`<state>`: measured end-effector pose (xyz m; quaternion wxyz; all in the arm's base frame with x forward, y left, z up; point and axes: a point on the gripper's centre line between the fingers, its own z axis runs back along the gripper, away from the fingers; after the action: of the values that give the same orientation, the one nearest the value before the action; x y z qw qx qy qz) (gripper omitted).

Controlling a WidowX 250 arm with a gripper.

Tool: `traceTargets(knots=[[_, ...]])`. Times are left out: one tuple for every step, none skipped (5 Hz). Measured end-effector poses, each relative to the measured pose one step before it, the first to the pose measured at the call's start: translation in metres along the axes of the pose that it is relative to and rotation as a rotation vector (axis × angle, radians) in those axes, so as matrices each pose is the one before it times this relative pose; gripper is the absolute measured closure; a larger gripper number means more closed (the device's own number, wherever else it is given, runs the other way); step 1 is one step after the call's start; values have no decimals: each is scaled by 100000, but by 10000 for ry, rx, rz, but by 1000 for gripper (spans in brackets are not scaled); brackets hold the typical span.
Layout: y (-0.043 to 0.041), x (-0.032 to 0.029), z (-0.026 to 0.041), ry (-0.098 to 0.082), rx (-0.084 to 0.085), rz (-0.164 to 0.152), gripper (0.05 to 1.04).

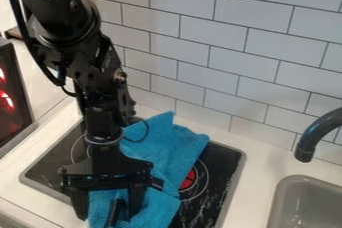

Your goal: Fold the cloth from bottom to the top

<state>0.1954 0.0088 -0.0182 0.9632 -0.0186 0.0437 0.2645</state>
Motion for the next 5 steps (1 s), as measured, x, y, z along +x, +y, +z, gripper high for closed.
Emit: traceTargets(knots=[[-425, -107, -968, 311, 17, -113, 128], [-12, 419, -485, -241, 71, 237, 449], [125, -12, -98, 8, 99, 42, 725], [-52, -76, 129, 164, 8, -81, 889], [202, -186, 543, 175, -129, -76, 975]])
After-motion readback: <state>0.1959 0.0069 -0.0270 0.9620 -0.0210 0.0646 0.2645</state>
